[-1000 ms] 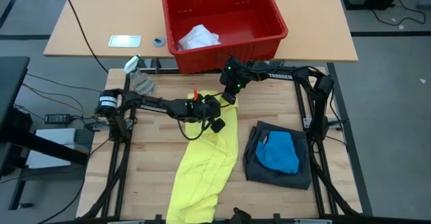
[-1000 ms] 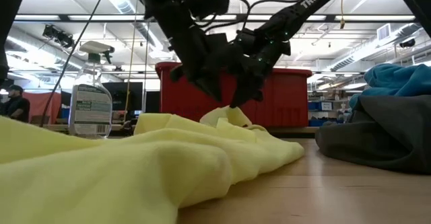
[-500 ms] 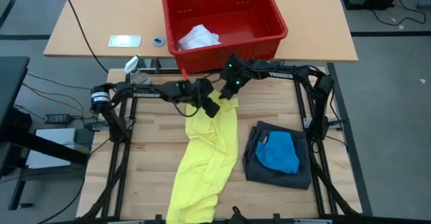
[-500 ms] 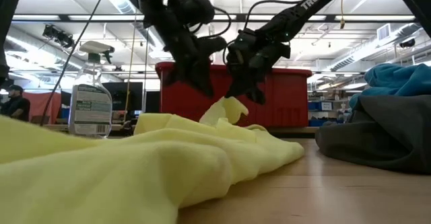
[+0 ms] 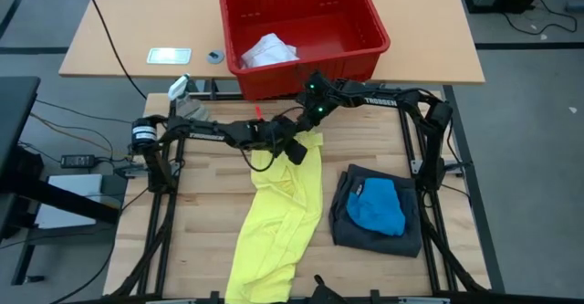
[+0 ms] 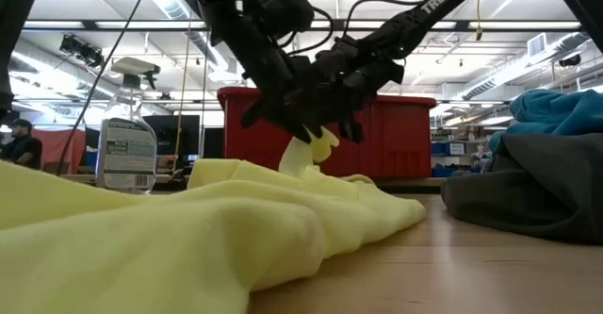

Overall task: Fold laundry
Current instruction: Fold the yellow shirt

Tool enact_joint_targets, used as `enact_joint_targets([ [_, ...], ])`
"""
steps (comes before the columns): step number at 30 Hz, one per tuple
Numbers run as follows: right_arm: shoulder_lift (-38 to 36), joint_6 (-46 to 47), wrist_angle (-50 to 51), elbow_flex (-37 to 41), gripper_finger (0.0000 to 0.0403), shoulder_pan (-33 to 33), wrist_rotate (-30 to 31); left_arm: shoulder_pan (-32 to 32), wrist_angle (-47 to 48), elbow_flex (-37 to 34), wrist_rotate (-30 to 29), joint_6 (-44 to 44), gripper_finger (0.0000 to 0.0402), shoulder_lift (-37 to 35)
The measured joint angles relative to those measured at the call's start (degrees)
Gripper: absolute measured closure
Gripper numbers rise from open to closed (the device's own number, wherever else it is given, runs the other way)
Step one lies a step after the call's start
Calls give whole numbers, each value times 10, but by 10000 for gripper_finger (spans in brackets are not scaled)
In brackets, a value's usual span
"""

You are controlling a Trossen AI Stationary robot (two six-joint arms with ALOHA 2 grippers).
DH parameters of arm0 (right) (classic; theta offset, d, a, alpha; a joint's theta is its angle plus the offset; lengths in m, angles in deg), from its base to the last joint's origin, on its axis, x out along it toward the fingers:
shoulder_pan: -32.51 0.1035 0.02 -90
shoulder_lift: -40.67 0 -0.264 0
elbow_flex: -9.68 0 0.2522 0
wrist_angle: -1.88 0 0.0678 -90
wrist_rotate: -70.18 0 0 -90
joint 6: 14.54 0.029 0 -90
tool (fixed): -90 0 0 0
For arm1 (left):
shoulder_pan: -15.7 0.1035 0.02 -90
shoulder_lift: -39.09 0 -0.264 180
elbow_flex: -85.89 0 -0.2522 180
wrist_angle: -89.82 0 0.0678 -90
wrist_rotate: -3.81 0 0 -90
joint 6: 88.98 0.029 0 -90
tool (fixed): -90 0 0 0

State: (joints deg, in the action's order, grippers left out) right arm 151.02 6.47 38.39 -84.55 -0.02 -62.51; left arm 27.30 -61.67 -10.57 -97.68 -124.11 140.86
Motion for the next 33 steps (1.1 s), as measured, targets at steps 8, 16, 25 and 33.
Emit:
enact_joint_targets([
  [8, 0, 16, -5, 0, 402, -9, -44, 1, 21, 1, -120, -82, 285, 6],
  [16, 0, 14, -9, 0, 402, -16, -45, 5, 45, 1, -93, -89, 306, 6],
  [25, -1, -181, 23, 0, 402, -27, 40, 4, 94, 1, 30, -77, 398, -7],
  [33, -1, -240, 65, 0, 402, -8, 128, 10, 140, 1, 97, -14, 400, -60],
])
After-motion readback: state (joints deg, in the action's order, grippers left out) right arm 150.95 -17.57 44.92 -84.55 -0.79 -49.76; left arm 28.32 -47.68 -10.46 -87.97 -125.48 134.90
